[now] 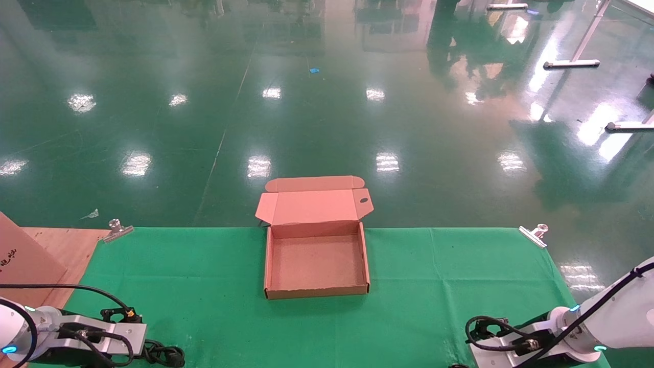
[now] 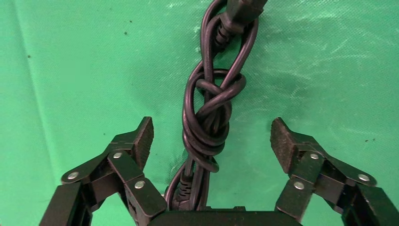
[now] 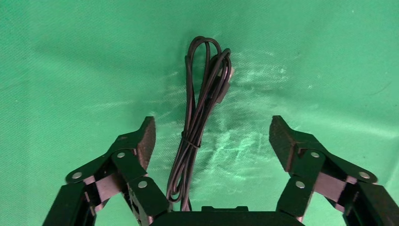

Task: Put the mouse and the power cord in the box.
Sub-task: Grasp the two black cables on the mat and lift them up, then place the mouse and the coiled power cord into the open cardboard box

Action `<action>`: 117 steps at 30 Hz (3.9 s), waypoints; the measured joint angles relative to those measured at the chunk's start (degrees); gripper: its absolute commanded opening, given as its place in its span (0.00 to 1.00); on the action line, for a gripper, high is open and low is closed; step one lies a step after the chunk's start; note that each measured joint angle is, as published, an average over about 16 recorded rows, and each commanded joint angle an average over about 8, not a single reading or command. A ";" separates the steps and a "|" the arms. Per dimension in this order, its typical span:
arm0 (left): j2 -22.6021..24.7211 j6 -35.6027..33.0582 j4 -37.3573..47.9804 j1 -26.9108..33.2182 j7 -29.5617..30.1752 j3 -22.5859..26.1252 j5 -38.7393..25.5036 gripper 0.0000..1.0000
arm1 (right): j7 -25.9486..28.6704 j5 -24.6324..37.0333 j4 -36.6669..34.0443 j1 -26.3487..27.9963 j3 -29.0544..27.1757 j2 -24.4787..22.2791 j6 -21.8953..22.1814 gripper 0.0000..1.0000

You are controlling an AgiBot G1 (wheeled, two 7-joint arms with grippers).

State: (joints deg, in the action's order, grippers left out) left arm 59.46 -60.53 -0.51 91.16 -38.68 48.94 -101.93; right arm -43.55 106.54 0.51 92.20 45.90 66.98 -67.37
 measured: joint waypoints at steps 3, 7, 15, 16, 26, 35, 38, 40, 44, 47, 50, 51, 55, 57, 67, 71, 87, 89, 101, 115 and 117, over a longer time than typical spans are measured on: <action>0.07 -0.17 0.07 -0.01 -0.15 0.09 -0.13 0.00 | 0.03 -0.03 -0.12 0.06 -0.02 0.07 -0.02 0.00; 0.10 -0.32 0.18 -0.04 -0.27 0.17 -0.24 0.00 | 0.05 -0.05 -0.23 0.10 -0.03 0.14 -0.05 0.00; 0.10 -0.21 0.37 -0.19 -0.35 0.19 -0.28 0.00 | 0.04 -0.09 -0.38 0.11 -0.07 0.20 -0.12 0.00; 0.10 -0.19 0.39 -0.20 -0.35 0.19 -0.27 0.00 | 0.04 -0.10 -0.40 0.09 -0.07 0.20 -0.12 0.00; 0.00 -0.18 0.45 -0.07 -0.38 0.23 -0.33 0.00 | 0.06 -0.27 -0.55 -0.08 -0.19 0.18 -0.37 0.00; -0.52 -2.04 0.41 0.95 -0.66 0.45 -0.64 0.00 | 0.24 -0.56 -0.64 0.16 -0.40 -0.01 -1.16 0.00; -0.84 -3.75 0.31 1.85 -0.88 0.58 -0.82 0.00 | 0.29 -0.70 -0.60 0.73 -0.50 -0.32 -1.78 0.00; -1.11 -5.64 0.23 2.73 -1.07 0.70 -0.98 0.00 | 0.28 -0.81 -0.51 1.37 -0.58 -0.61 -2.39 0.00; -1.74 -10.44 -0.02 5.18 -1.50 0.97 -1.37 0.00 | 0.16 -1.07 -0.17 3.43 -0.75 -1.46 -4.17 0.00; -2.18 -14.45 -0.33 7.53 -1.81 1.22 -1.71 0.00 | 0.02 -1.29 0.24 5.71 -0.91 -2.32 -6.03 0.00; -2.51 -18.56 -0.78 10.23 -2.05 1.49 -2.09 0.00 | -0.06 -1.60 0.75 8.52 -1.12 -3.22 -8.34 0.00; -2.58 -19.87 -0.97 11.20 -2.12 1.59 -2.24 0.00 | -0.07 -1.70 0.96 9.55 -1.20 -3.50 -9.17 0.00; -2.59 -24.29 -1.95 15.20 -2.17 2.00 -2.83 0.00 | 0.11 -2.14 1.90 13.92 -1.50 -4.45 -12.59 0.00; -2.37 -25.76 -2.54 17.24 -2.00 2.16 -3.06 0.00 | 0.39 -2.40 2.40 16.13 -1.69 -4.74 -14.28 0.00; 1.41 -29.36 -5.58 26.92 0.39 2.33 -3.06 0.00 | 4.00 -3.72 5.26 25.81 -2.64 -3.26 -19.71 0.00; 4.11 -29.91 -6.48 30.58 1.94 2.15 -2.38 0.00 | 6.05 -4.24 6.50 28.87 -3.00 -1.63 -20.62 0.00; 12.25 -30.58 -6.24 37.65 5.09 2.44 1.22 0.00 | 11.53 -6.77 10.90 33.36 -3.30 3.23 -23.16 0.00; 12.54 -30.55 -5.98 37.68 5.02 2.58 1.57 0.00 | 11.99 -7.23 11.45 33.22 -3.16 3.41 -23.31 0.00; 14.12 -21.53 -7.13 34.35 3.52 3.57 1.81 0.00 | 14.60 -10.19 15.44 31.58 -1.84 2.64 -23.30 0.00; 17.87 16.44 -15.50 15.69 9.28 3.85 0.78 0.00 | 15.90 -13.15 19.07 27.28 -0.72 -1.01 -22.49 0.00; 18.19 21.11 -17.23 12.64 10.58 4.15 0.96 0.00 | 15.80 -13.45 19.35 26.49 -0.63 -1.53 -22.31 0.00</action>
State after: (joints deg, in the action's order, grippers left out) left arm 77.65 -39.42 -17.75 103.80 -28.10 53.09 -100.97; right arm -27.75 93.09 19.86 118.68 45.26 65.45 -89.67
